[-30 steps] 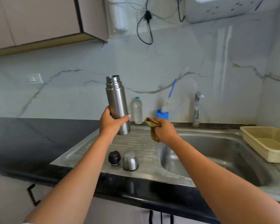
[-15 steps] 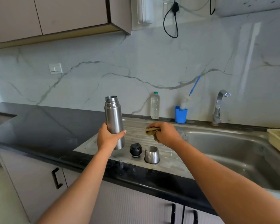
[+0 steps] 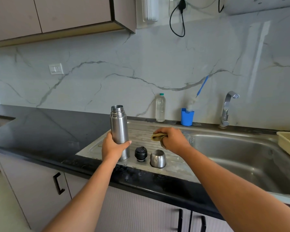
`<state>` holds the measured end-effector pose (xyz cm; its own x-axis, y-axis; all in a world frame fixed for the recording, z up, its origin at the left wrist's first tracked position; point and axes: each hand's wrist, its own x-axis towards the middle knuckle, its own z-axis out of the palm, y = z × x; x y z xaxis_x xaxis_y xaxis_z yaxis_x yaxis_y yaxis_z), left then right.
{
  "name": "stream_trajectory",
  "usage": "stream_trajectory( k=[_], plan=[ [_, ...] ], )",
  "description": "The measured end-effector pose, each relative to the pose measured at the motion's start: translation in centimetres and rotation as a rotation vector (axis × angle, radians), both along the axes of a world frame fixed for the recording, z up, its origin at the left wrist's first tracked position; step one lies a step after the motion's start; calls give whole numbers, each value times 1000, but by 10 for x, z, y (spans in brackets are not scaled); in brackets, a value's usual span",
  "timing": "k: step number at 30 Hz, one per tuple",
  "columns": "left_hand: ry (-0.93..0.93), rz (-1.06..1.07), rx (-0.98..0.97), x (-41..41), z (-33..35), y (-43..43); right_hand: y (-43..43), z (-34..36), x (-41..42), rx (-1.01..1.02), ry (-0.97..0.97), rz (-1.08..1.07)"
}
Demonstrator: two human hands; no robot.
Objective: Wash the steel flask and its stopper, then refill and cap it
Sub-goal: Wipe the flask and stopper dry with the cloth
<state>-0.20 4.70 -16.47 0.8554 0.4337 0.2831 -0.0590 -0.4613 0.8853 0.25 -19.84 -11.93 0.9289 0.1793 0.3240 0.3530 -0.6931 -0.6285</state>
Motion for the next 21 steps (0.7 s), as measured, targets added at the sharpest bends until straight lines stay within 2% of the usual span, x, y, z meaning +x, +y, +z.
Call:
stream_trajectory(
  k=[9,11,13,15,16,18,21],
  plan=[
    [6,21,11,-7,4,-9,-9,-7,-3,71,28,-3],
    [-44,160,107,-16,6,-19,-12,-8,-4,70,28,-8],
    [-183,244,265,-27,11,-32,-14,-9,-4,72,29,-10],
    [-271,75,414,-33,16,-42,-17,-10,-5,82,28,-16],
    [-236,-73,469,-34,19,-45,-18,-10,-6,85,28,-20],
    [-71,-325,604,-35,24,-49,-20,-10,-8,89,30,-27],
    [111,-465,755,-31,27,-52,-25,-8,-13,98,28,-33]
  ],
)
